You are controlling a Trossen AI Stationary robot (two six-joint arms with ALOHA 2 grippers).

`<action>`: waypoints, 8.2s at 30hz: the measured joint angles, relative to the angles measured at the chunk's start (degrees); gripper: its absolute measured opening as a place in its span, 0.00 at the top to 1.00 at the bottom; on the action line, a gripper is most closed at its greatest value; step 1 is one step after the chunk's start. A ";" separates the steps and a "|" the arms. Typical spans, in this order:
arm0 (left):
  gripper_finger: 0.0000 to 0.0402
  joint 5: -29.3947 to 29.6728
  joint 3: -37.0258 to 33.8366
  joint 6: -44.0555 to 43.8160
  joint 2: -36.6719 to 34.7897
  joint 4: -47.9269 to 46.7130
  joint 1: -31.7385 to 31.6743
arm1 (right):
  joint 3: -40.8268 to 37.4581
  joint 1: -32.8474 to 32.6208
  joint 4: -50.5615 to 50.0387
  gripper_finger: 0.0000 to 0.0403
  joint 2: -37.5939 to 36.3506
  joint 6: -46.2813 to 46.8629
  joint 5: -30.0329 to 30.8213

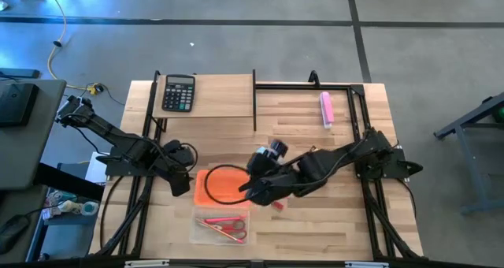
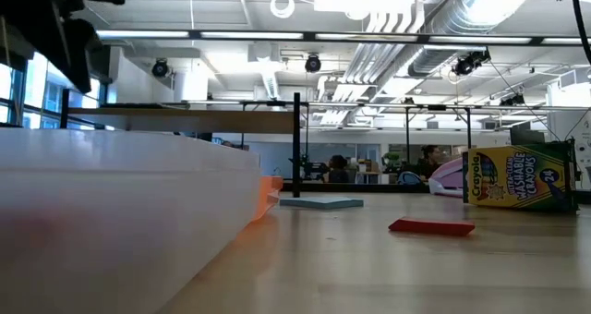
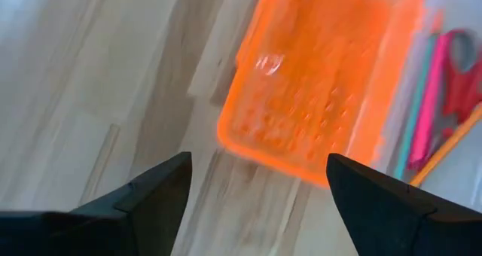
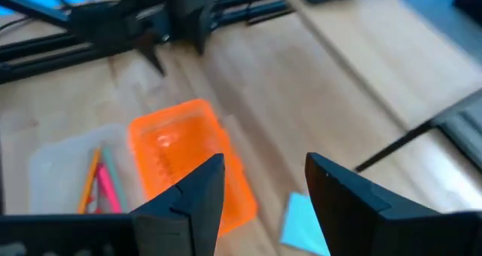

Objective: Pack school essentials
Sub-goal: Put the blue sticky notes in the orange supply box

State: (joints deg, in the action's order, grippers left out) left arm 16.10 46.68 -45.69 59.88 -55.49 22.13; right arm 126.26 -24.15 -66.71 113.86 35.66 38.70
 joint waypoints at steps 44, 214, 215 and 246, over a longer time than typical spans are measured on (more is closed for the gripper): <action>0.26 -4.98 0.02 33.23 0.02 35.31 -26.90 | -48.17 5.97 2.09 0.62 -49.69 3.22 14.63; 0.00 -4.04 34.16 7.03 59.67 29.62 -27.71 | -125.35 13.77 74.63 0.62 -91.40 -4.15 -7.25; 0.00 -3.81 34.16 7.13 59.67 29.64 -27.71 | -125.35 13.76 74.59 0.62 -91.39 -4.15 -7.25; 0.00 -2.33 34.38 10.12 63.75 31.59 -26.56 | -125.35 13.76 73.05 0.62 -91.38 -4.15 -7.25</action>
State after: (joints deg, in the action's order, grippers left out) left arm 13.77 81.06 -35.58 123.63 -23.91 -4.43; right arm 0.91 -10.39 6.35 22.48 31.51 31.44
